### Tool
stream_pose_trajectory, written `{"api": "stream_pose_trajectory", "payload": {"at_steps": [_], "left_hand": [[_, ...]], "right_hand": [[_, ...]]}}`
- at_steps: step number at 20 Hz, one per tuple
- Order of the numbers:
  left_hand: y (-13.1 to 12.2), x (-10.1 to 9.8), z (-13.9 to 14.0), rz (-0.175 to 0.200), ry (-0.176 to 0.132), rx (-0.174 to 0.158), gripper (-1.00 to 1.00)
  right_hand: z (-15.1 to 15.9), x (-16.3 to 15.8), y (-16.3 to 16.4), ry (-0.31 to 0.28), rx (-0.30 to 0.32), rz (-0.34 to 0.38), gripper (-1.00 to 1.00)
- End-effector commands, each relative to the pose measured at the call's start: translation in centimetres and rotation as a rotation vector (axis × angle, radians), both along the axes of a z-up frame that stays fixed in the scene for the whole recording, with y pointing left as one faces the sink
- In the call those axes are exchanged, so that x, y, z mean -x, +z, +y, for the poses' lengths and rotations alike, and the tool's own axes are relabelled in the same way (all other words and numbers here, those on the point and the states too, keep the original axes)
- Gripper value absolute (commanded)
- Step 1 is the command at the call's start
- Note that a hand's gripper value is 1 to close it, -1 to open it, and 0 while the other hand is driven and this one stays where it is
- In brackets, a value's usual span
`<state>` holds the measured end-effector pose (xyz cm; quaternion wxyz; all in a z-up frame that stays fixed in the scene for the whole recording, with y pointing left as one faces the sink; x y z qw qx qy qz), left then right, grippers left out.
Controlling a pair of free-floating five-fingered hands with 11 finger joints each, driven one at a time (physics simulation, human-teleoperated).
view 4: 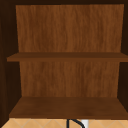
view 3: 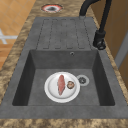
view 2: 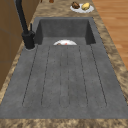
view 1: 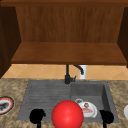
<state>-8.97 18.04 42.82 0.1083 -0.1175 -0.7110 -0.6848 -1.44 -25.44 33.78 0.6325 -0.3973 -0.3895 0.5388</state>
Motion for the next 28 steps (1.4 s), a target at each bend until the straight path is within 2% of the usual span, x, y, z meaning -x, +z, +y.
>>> {"api": "stream_pose_trajectory", "payload": {"at_steps": [1,5,8,10,16,20,21,22,27,28], "left_hand": [[0.0,0.0,0.0,0.000,0.000,0.000,0.00],[0.0,0.0,0.0,0.000,0.000,0.000,0.00],[0.0,0.0,0.0,0.000,0.000,0.000,0.00],[0.0,0.0,0.0,0.000,0.000,0.000,0.00],[0.0,0.0,0.0,0.000,0.000,0.000,0.00],[0.0,0.0,0.0,0.000,0.000,0.000,0.00],[0.0,0.0,0.0,0.000,0.000,0.000,0.00],[0.0,0.0,0.0,0.000,0.000,0.000,0.00],[0.0,0.0,0.0,0.000,0.000,0.000,0.00],[0.0,0.0,0.0,0.000,0.004,0.000,-1.00]], "right_hand": [[0.0,2.2,0.1,0.010,0.124,-0.041,-1.00],[0.5,4.4,0.2,0.013,0.187,-0.052,-1.00],[0.8,4.4,-0.3,0.027,0.179,-0.027,-1.00],[0.7,4.1,-1.0,0.047,0.153,-0.013,-1.00],[1.5,3.1,-1.7,0.102,0.114,-0.015,-1.00],[2.1,2.3,-1.7,0.139,0.093,0.015,-1.00],[1.9,2.5,-1.7,0.108,0.107,0.003,-1.00],[1.7,2.7,-1.7,0.084,0.089,-0.004,-1.00],[2.2,2.6,-1.7,0.093,0.092,-0.009,-1.00],[2.2,2.6,-1.7,0.092,0.091,-0.009,0.00]]}}
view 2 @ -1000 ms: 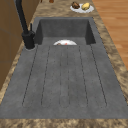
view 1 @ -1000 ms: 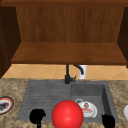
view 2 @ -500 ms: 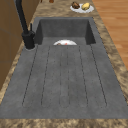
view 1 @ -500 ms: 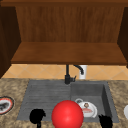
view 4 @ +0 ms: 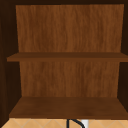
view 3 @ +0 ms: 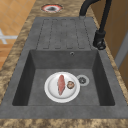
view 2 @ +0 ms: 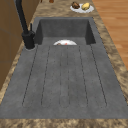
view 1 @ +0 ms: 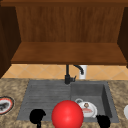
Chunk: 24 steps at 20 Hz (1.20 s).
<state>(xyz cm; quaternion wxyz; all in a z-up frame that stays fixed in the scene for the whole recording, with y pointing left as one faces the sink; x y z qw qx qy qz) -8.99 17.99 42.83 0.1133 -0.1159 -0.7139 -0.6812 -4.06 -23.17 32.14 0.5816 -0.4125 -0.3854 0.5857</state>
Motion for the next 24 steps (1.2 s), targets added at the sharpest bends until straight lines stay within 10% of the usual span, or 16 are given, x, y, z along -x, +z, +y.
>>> {"api": "stream_pose_trajectory", "payload": {"at_steps": [1,24], "left_hand": [[0.0,0.0,0.0,0.000,0.006,0.000,-1.00],[2.0,-5.8,-12.1,0.059,-0.041,-0.042,-1.00]], "right_hand": [[0.0,0.0,0.0,0.000,0.000,0.000,0.00],[0.0,0.0,0.0,-0.010,-0.014,-0.019,0.00]]}}
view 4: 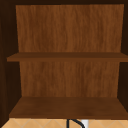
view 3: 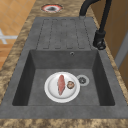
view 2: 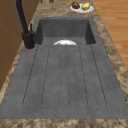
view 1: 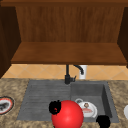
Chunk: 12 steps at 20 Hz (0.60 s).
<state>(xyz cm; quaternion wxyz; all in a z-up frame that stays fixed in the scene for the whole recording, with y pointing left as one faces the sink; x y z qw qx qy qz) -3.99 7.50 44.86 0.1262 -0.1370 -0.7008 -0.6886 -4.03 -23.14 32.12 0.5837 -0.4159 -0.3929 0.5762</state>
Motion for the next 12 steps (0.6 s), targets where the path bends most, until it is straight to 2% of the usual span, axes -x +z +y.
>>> {"api": "stream_pose_trajectory", "payload": {"at_steps": [1,5,10,12], "left_hand": [[-0.1,-1.1,-2.0,0.003,-0.034,-0.011,-1.00],[-1.2,-2.4,-3.8,-0.010,-0.060,-0.007,-1.00],[-2.8,-3.5,-3.7,-0.013,-0.128,-0.017,-1.00],[-3.5,-3.9,-3.9,-0.013,-0.144,-0.021,-1.00]], "right_hand": [[0.0,0.0,0.0,0.000,0.000,0.000,0.00],[0.0,0.0,0.0,0.000,0.000,0.000,0.00],[0.0,0.0,0.0,-0.001,-0.001,-0.001,0.00],[0.0,0.0,0.0,-0.001,-0.001,-0.001,0.00]]}}
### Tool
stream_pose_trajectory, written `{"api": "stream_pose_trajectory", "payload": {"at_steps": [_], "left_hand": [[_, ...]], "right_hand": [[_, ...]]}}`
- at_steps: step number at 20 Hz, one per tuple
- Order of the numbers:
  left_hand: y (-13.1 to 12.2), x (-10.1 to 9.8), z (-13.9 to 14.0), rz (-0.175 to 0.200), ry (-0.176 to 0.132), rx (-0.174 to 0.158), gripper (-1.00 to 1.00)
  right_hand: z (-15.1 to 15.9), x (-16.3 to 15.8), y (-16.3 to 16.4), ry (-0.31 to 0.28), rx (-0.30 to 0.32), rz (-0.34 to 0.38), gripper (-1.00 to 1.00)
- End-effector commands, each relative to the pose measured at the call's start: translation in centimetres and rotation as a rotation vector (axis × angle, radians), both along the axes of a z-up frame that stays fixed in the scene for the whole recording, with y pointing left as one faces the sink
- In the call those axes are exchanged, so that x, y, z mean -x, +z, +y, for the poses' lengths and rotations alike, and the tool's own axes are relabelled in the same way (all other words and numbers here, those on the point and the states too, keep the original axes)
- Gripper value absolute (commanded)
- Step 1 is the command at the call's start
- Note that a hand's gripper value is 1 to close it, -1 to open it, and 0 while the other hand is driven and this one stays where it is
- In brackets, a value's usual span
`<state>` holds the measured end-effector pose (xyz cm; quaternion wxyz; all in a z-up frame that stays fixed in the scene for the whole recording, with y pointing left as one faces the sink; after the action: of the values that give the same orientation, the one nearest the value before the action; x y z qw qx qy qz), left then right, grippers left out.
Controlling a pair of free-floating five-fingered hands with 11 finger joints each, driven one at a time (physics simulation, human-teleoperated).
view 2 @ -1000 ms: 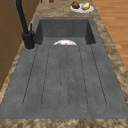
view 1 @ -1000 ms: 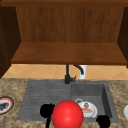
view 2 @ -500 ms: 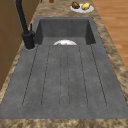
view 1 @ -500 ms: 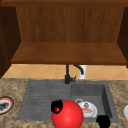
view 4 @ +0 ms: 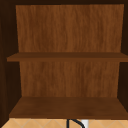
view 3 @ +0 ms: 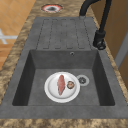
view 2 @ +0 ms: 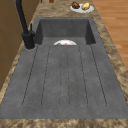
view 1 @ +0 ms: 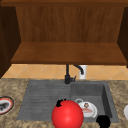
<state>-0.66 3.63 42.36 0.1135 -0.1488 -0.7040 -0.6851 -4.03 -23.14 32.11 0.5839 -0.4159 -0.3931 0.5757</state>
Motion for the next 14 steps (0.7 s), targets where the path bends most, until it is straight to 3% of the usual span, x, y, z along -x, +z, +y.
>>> {"api": "stream_pose_trajectory", "payload": {"at_steps": [1,2,4,7,14], "left_hand": [[-1.0,-1.3,-0.1,-0.014,-0.088,-0.046,-1.00],[-1.2,-1.6,-0.4,-0.014,-0.083,-0.043,-1.00],[-0.8,-2.8,-1.6,0.001,-0.032,-0.035,-1.00],[-0.7,-4.0,-3.0,0.027,-0.006,-0.032,-1.00],[-0.1,-7.0,-6.8,0.008,0.002,-0.051,-1.00]], "right_hand": [[0.0,0.0,0.0,0.000,0.000,0.000,0.00],[0.0,0.0,0.0,0.000,0.000,0.000,0.00],[0.0,0.0,0.0,0.000,0.000,0.000,0.00],[0.0,0.0,0.0,0.000,0.000,0.000,0.00],[0.0,0.0,0.0,0.000,0.000,0.000,0.00]]}}
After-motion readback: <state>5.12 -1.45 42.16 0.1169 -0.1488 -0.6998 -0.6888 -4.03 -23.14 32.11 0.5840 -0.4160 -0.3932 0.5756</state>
